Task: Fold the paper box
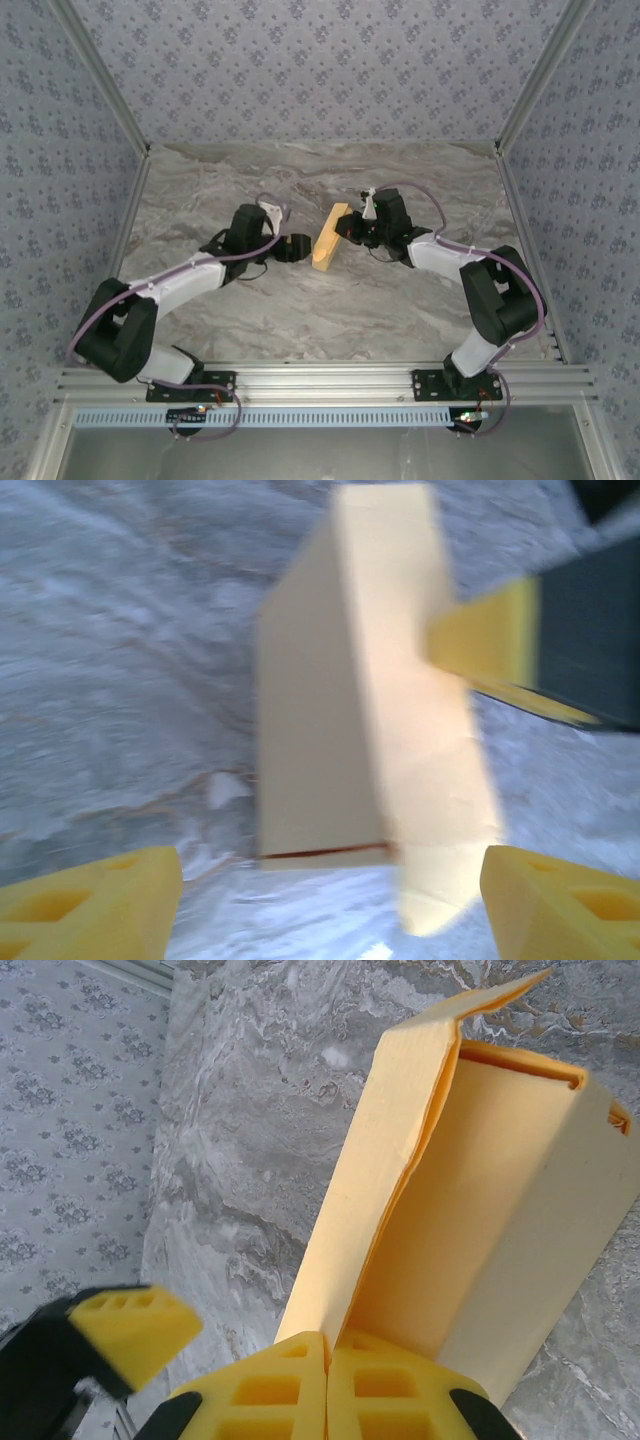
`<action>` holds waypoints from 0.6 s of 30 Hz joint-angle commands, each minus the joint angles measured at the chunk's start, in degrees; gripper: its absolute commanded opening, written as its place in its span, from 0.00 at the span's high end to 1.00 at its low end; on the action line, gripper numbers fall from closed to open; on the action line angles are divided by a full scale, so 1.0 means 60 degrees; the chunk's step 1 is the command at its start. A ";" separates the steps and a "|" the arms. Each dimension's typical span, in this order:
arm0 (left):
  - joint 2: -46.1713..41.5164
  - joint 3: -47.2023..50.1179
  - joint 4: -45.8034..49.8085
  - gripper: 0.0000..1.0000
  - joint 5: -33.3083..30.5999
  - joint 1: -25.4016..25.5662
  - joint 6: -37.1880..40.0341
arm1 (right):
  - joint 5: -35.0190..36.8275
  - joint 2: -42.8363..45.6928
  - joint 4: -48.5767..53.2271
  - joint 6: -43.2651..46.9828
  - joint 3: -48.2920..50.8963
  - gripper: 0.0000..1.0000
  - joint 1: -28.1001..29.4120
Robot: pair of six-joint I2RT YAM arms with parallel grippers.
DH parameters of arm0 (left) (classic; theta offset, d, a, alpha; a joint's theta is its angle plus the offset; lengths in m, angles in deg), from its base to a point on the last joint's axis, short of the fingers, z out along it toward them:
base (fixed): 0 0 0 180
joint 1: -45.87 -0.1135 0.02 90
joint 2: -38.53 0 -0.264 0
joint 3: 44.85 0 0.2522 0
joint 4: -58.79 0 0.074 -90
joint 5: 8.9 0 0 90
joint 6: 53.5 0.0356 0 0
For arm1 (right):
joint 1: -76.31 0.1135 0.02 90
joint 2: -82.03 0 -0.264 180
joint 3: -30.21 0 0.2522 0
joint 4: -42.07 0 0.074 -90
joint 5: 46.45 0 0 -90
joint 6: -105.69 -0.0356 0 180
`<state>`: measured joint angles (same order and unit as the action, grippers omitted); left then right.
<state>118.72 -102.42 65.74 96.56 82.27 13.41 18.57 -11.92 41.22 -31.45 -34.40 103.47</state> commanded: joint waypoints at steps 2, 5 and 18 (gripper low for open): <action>0.0230 -0.0382 -0.0098 0.18 -0.1003 0.0916 0.1081 | 0.0719 -0.0367 0.1132 0.0409 0.0081 0.92 0.0022; 0.0782 -0.0839 0.0215 0.18 -0.1758 0.1244 0.1574 | 0.0672 -0.0410 0.1139 0.0422 0.0039 0.92 0.0019; 0.2143 -0.1386 -0.0324 0.24 -0.2010 0.1491 0.2383 | 0.0617 -0.0396 0.1146 0.0433 0.0038 0.92 -0.0058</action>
<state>130.50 -109.64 66.09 85.46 90.90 25.58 18.55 -11.94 41.53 -31.40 -34.57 103.47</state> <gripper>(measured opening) 0.773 0.080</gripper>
